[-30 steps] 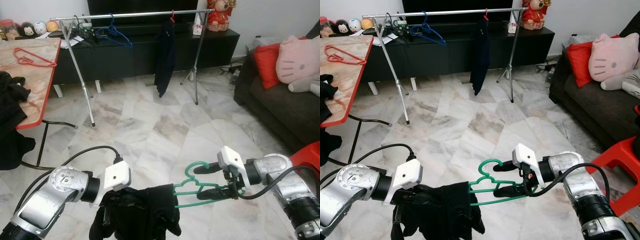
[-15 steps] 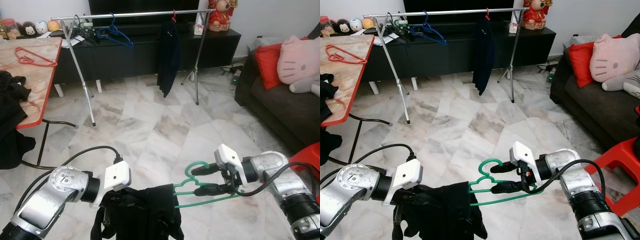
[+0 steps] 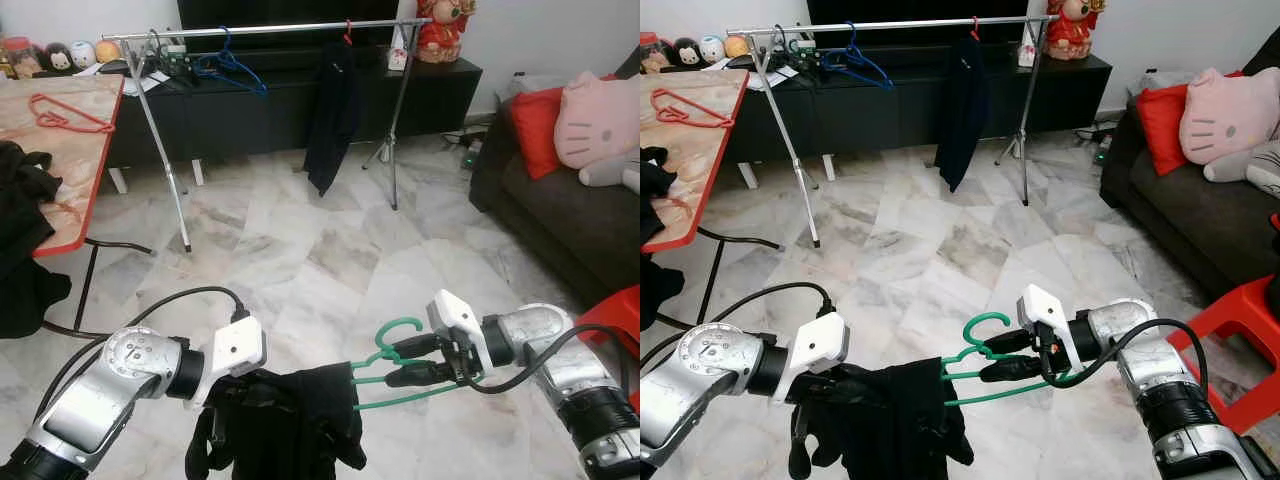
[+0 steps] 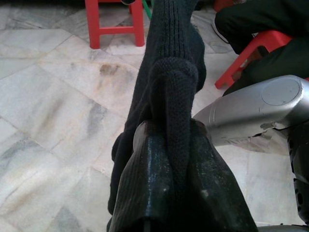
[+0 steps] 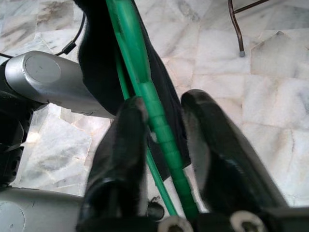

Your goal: Hang hanger

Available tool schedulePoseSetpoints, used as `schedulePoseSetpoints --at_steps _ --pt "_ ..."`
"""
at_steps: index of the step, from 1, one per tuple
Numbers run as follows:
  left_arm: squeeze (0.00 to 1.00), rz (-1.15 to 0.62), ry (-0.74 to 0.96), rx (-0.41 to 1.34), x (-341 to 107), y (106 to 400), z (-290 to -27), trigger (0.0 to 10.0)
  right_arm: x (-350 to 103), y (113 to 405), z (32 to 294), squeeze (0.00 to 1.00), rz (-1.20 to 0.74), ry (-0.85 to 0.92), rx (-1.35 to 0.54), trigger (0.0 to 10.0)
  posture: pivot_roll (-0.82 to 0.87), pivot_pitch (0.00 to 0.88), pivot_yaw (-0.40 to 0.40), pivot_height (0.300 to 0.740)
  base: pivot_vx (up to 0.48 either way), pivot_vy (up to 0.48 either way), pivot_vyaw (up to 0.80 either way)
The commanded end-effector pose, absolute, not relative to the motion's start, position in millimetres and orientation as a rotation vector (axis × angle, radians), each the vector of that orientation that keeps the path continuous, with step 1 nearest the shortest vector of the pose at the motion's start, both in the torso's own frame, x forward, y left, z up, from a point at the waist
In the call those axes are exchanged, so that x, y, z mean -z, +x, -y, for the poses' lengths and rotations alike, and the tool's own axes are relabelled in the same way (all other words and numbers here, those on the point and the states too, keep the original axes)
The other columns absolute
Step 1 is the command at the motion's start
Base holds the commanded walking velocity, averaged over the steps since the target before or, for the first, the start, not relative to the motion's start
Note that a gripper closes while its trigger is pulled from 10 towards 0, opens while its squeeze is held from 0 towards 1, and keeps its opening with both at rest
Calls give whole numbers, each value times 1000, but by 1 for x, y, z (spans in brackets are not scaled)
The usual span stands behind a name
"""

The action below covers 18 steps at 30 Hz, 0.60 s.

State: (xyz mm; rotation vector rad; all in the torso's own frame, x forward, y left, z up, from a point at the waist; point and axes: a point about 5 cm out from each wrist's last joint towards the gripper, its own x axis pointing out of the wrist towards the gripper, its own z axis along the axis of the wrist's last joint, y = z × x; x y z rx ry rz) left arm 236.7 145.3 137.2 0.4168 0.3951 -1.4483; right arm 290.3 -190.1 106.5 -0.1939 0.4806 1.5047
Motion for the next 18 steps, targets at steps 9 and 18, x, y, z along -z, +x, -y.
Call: schedulePoseSetpoints --at_steps 9,18 --pt "0 -318 455 1494 -151 241 -137 10000 -108 289 187 0 -462 -177 -1516 0 6 0 -82 740 0 0 0" --pt "0 -305 462 1510 -157 246 -135 10000 -106 290 185 0 -446 -167 -1492 0 11 0 -79 740 0 0 0"
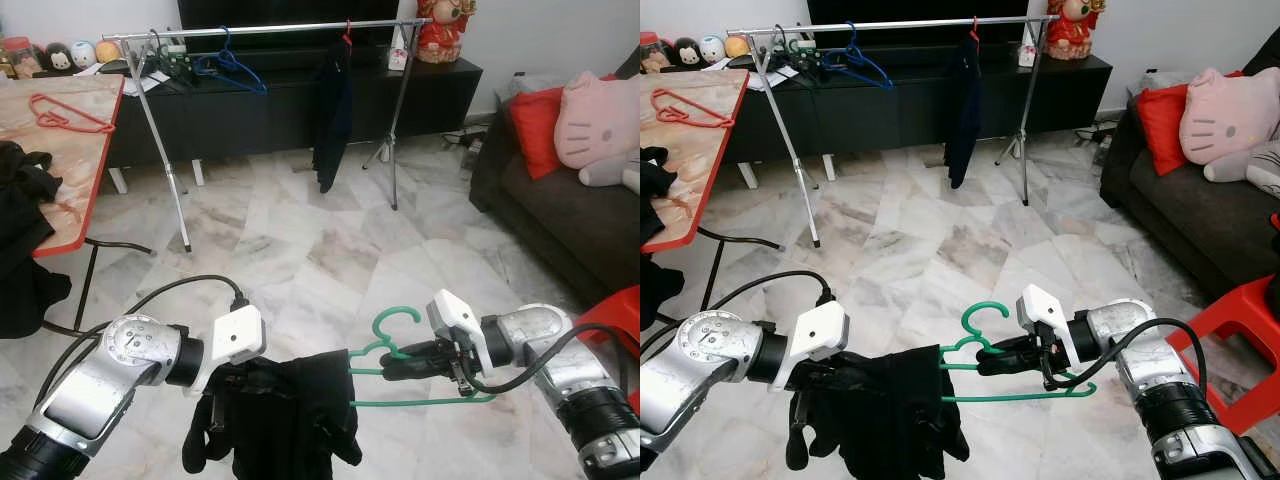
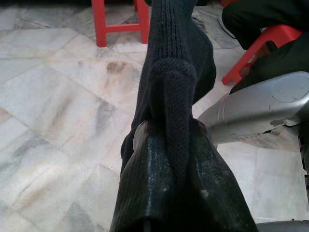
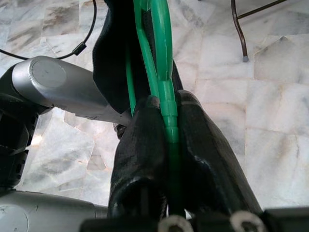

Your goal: Hang hanger

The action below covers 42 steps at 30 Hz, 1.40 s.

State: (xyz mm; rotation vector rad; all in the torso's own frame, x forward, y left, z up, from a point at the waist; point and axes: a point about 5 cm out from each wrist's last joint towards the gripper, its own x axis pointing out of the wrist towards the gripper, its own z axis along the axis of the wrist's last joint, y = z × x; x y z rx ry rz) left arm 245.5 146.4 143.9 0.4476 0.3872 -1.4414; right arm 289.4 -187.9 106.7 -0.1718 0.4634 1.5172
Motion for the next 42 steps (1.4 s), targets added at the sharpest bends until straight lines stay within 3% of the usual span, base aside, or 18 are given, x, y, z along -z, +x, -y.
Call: schedulePoseSetpoints --at_steps 1,8,9,12,13,27,32,42 --pt "0 -305 463 1513 -158 246 -136 10000 -105 289 185 0 -445 -167 -1491 0 11 0 -79 740 0 0 0" --pt "0 -299 464 1524 -162 249 -135 10000 -105 290 183 0 -436 -167 -1481 0 13 0 -77 740 0 0 0" --pt "431 -303 462 1529 -162 249 -135 10000 -104 291 183 0 -434 -172 -1478 0 13 0 -77 740 0 0 0" --pt "431 -304 461 1530 -162 249 -135 10000 -104 290 182 0 -432 -171 -1478 0 14 0 -74 740 0 0 0" --pt "1000 -303 462 1530 -163 249 -136 10000 -105 291 182 0 -427 -172 -1473 0 14 0 -74 740 0 0 0" --pt "1000 -263 460 1486 -167 255 -135 10000 -107 307 180 0 -346 -187 -1300 0 12 0 -80 740 0 0 0" --pt "1000 -164 438 1317 -181 275 -141 10000 -108 318 182 0 -317 -204 -1163 0 12 0 -82 740 0 0 0" --pt "1000 -71 373 1206 -188 279 -140 10000 -112 328 180 0 -257 -182 -1055 0 10 0 -91 740 0 0 0"
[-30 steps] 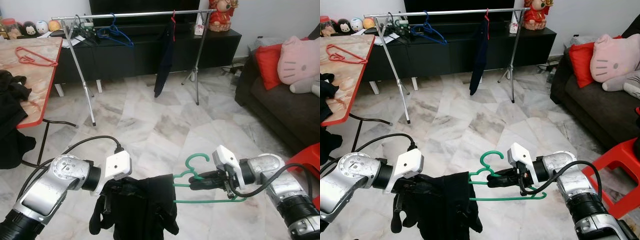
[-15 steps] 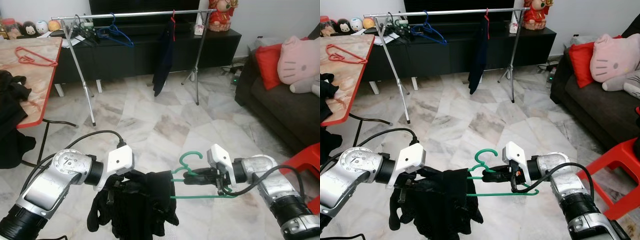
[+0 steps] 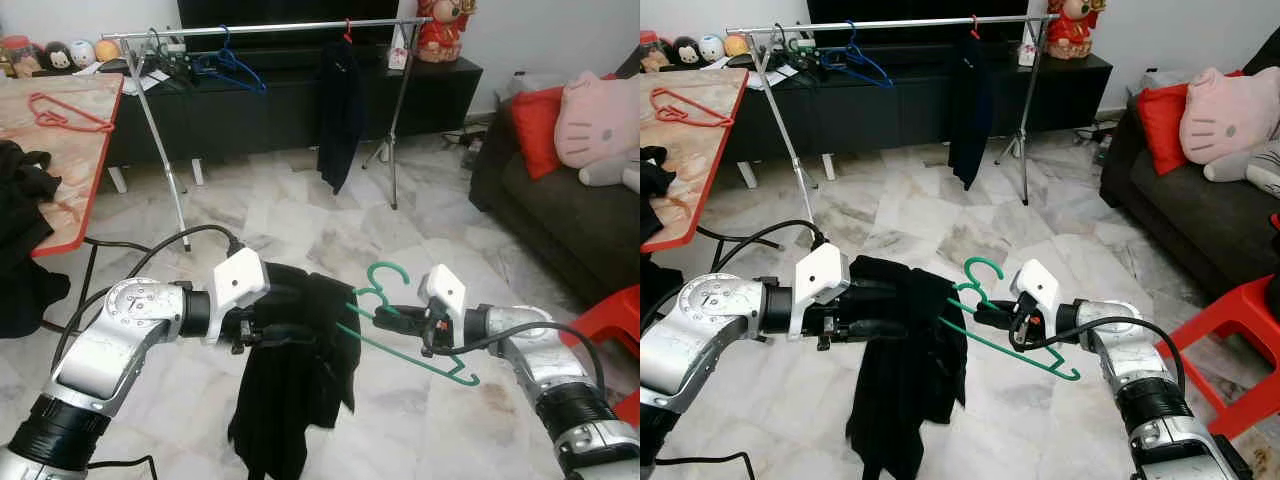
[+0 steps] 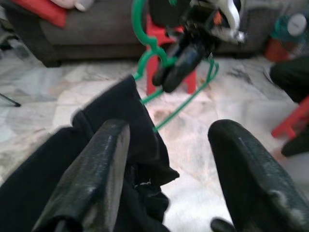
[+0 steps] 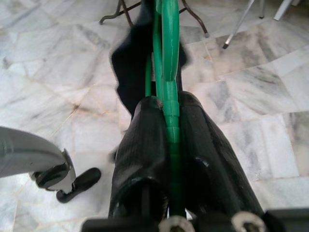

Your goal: Hang hanger

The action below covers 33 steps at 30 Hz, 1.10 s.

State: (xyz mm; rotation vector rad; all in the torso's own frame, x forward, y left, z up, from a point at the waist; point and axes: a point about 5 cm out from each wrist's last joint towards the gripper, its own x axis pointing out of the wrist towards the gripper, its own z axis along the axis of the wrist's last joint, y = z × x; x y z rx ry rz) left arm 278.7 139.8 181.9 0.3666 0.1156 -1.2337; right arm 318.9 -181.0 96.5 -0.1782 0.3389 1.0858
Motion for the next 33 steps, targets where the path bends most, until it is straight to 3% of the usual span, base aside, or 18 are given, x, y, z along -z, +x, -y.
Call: schedulePoseSetpoints --at_steps 1,8,9,15,20,25,33 --pt "1000 -58 369 1189 -188 280 -139 10000 -112 330 180 0 -248 -182 -1042 0 10 0 -91 740 0 0 0" --pt "1000 35 344 917 -187 295 -139 10000 -123 348 180 0 -179 -141 -833 0 10 0 -100 740 0 0 0" --pt "0 47 332 880 -185 296 -139 10000 -124 350 180 0 -173 -131 -804 0 14 0 -103 740 0 0 0" --pt "0 76 268 614 -171 302 -139 10000 -136 360 169 0 -87 -72 -708 0 22 0 -123 740 0 0 0" --pt "0 113 206 450 -169 302 -134 10000 -139 358 156 0 -49 -18 -733 0 44 0 -143 740 0 0 0" --pt "0 141 190 361 -163 299 -123 10000 -142 356 146 0 -14 15 -745 0 52 0 -150 740 0 0 0" --pt "0 173 178 365 -162 301 -102 10000 -143 354 138 0 -5 27 -762 0 49 0 -145 740 0 0 0"
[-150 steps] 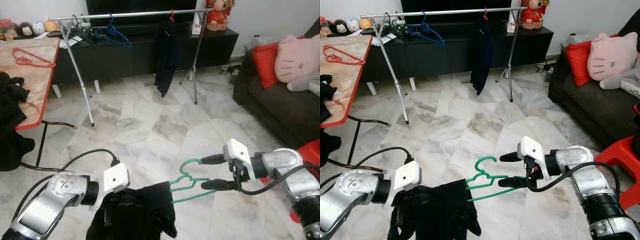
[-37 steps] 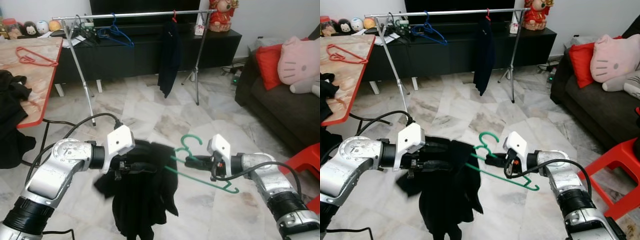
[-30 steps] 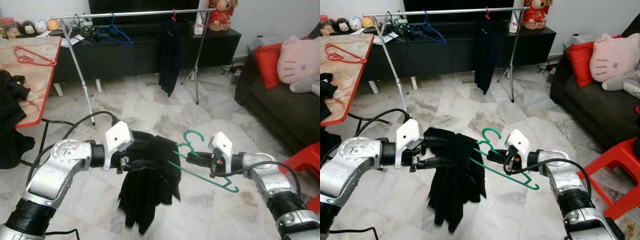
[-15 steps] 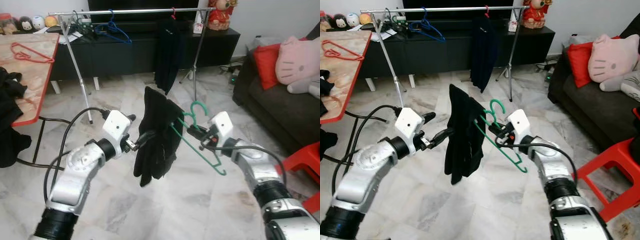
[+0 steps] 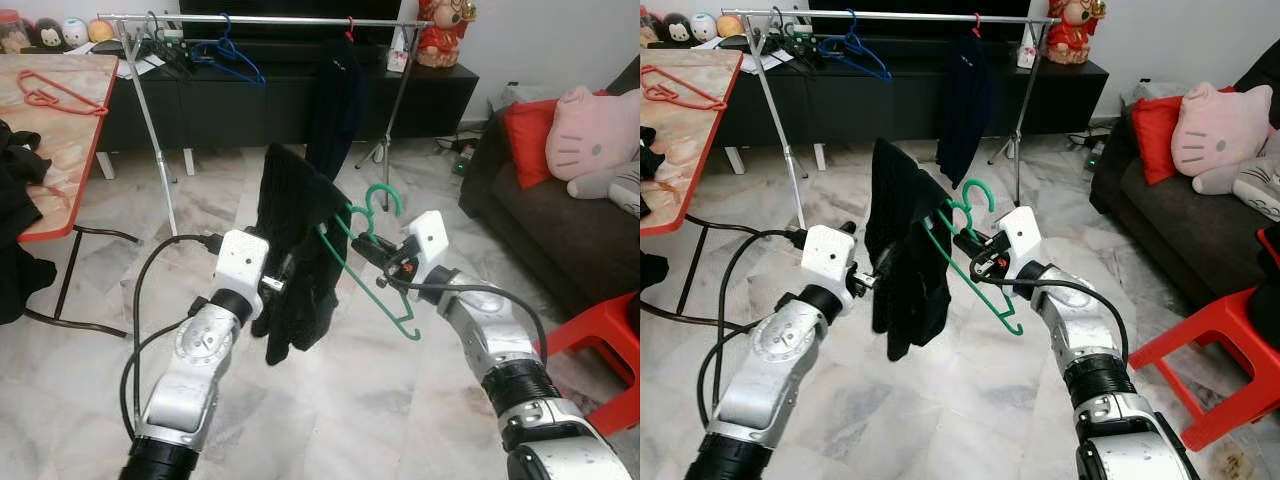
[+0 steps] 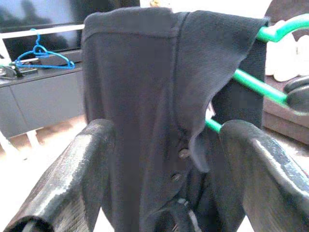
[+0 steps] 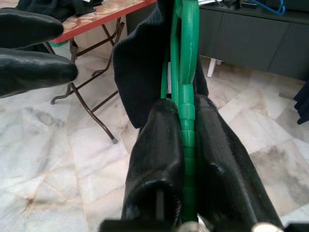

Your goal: Hang hanger

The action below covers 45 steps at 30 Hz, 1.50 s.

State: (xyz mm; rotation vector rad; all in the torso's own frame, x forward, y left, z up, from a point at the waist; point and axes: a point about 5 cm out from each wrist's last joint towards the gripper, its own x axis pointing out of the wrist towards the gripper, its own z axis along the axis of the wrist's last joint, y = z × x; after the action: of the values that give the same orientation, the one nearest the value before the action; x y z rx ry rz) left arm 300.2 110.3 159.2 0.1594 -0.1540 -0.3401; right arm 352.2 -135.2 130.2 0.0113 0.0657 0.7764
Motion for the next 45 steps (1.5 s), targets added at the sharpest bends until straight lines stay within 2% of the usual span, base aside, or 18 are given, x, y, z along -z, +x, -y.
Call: schedulePoseSetpoints --at_steps 1,5,14,18,21,45 --pt "0 180 175 379 -162 301 -97 10000 -143 353 137 0 -5 32 -762 0 49 0 -145 740 0 0 0" --pt "0 189 158 480 -165 298 -83 10000 -140 351 135 0 -9 36 -761 0 50 0 -142 740 0 0 0" --pt "0 219 210 507 -165 297 -74 10000 -139 349 125 0 -6 54 -780 0 58 0 -137 740 0 0 0" --pt "0 229 344 513 -163 301 -70 10000 -140 348 119 0 -1 61 -802 0 59 0 -137 740 0 0 0" --pt "0 238 381 516 -163 304 -68 10000 -141 348 117 0 2 70 -803 0 56 0 -135 740 0 0 0" --pt "0 250 485 289 -168 323 -85 10000 -137 333 102 0 -20 96 -889 0 44 0 -127 740 0 0 0"
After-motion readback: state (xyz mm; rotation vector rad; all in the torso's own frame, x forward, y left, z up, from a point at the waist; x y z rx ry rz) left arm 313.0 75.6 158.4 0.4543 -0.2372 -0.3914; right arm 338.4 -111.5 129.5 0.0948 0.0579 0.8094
